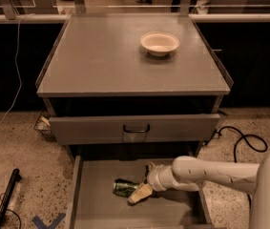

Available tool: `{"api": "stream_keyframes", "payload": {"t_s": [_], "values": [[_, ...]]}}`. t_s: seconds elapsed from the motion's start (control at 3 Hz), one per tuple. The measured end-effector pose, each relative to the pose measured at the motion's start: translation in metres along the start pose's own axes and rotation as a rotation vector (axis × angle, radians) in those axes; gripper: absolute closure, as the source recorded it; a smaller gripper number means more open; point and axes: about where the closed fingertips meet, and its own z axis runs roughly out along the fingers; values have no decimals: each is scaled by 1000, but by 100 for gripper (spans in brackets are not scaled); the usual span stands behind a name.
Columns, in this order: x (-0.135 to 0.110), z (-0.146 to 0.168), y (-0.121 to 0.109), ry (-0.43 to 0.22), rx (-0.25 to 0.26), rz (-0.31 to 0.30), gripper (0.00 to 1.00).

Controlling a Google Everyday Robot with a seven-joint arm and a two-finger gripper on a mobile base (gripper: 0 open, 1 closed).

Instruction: Pick green can from middle drawer and place on counter

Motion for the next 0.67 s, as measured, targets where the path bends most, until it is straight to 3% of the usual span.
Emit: {"api": "stream_keyframes", "payload": {"t_s": [0.67], "values": [[24, 16, 17, 20, -2, 49, 0]]}}
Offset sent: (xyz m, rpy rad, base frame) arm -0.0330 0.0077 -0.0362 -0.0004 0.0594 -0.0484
